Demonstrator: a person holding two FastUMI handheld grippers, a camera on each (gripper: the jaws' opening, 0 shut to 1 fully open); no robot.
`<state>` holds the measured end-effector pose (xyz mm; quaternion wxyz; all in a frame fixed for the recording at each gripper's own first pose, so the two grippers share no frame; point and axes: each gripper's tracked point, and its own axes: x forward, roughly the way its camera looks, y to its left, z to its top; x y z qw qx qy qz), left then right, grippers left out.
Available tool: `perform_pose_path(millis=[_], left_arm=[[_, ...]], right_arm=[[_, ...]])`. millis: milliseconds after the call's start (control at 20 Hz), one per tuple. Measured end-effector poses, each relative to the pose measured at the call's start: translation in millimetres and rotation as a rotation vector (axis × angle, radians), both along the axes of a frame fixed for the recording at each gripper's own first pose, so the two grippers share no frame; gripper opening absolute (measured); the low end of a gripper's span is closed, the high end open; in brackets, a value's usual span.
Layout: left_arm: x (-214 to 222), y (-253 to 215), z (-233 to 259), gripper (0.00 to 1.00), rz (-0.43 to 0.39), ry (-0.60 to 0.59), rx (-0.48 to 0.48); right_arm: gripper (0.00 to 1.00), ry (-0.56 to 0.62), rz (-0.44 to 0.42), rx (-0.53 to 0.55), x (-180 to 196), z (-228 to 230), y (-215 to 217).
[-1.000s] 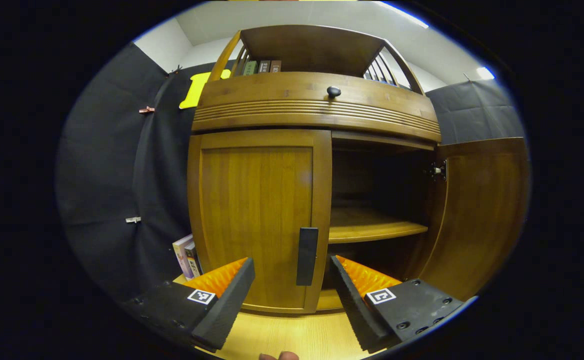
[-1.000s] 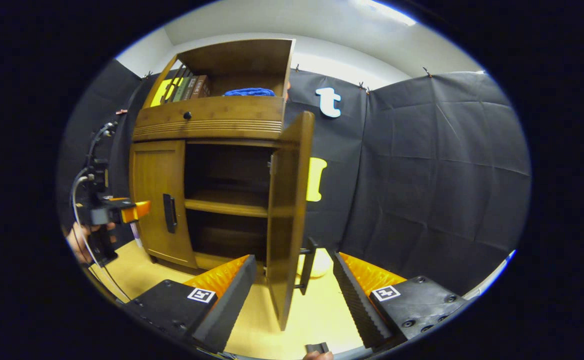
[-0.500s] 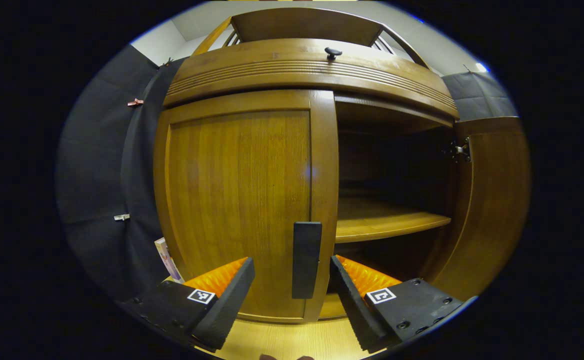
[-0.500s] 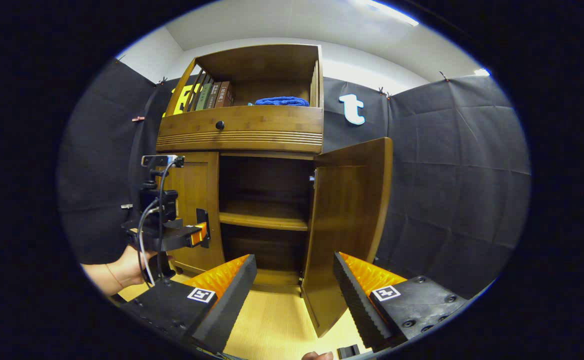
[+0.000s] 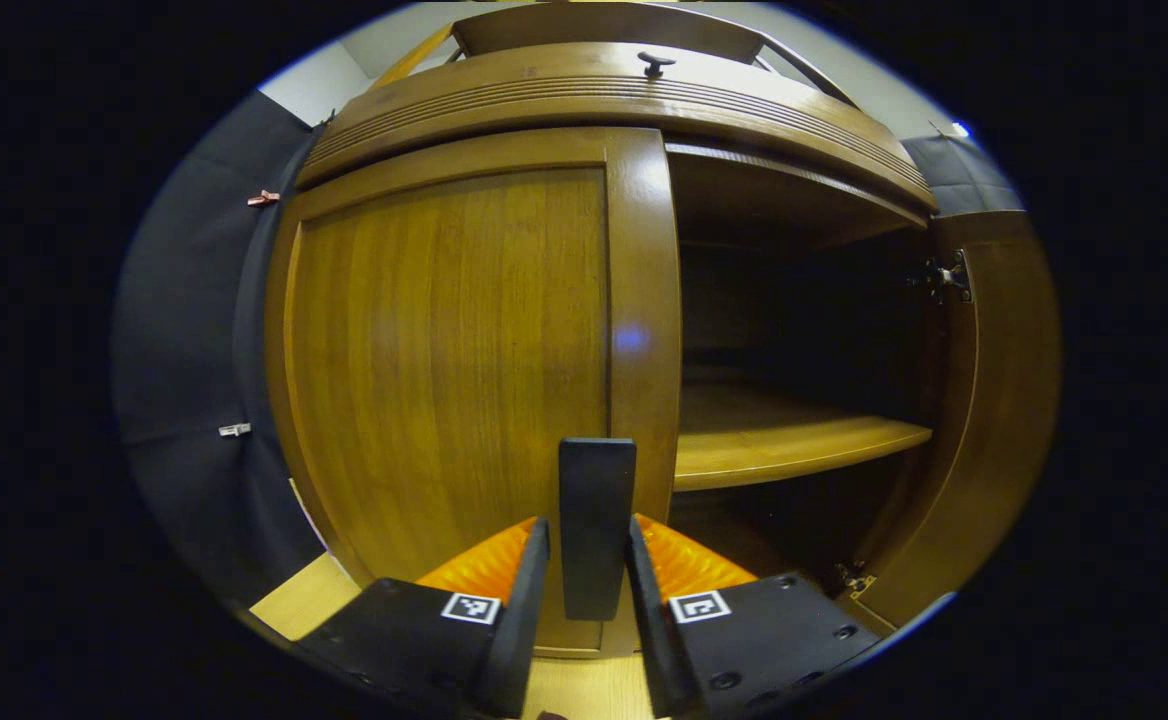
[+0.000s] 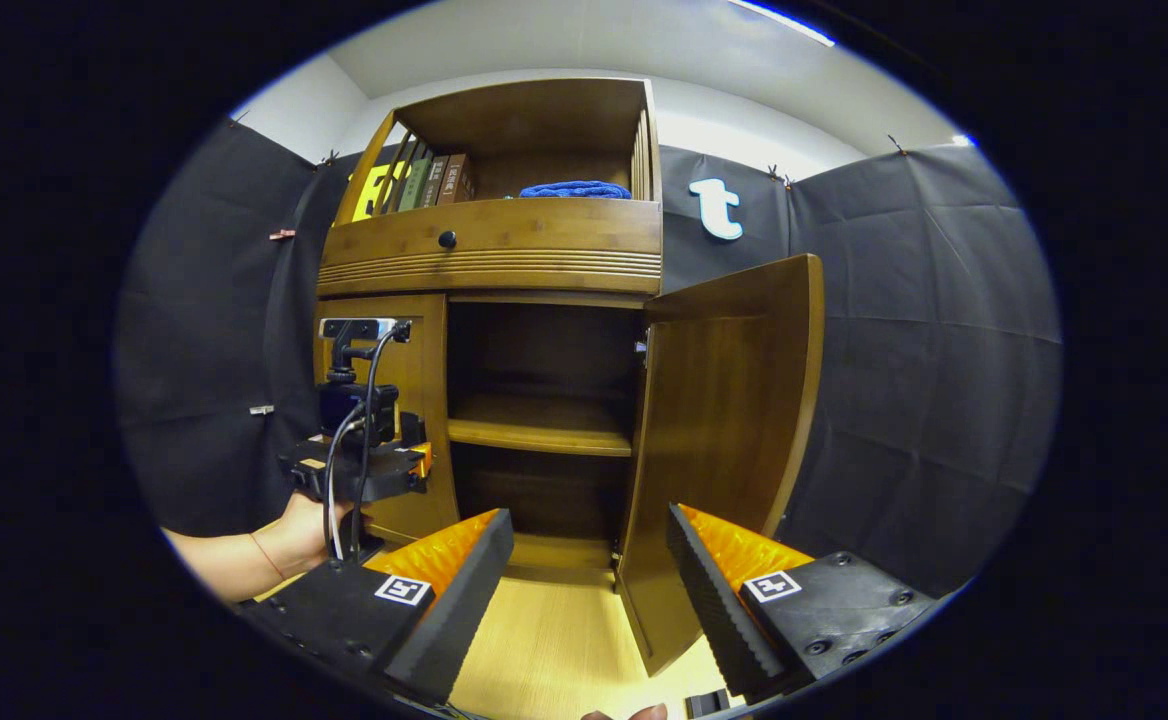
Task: Open the right door of the double-door shoe cabinet with the right hand, and open the left door with the left hand.
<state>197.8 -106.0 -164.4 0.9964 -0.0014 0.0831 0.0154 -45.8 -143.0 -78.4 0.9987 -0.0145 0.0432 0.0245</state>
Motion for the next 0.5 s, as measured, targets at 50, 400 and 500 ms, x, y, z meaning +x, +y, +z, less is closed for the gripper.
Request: perform_pose_path(millis=[50,400,500], left_arm=[[2,0,0,0.44,-0.001,0.006,0.004],[-30,4,2,0.32,-0.049,0.007,-0.003],[-53,10,3,0.30,-0.055,0.003,-0.010]], right_arm=[[0.96,-0.002,-0.005,0.004,0,1,-2],[1.00,-0.002,-0.060,0.019,0,2,-14],[0.98,-0.009,-0.078,0.030,0,4,-17]])
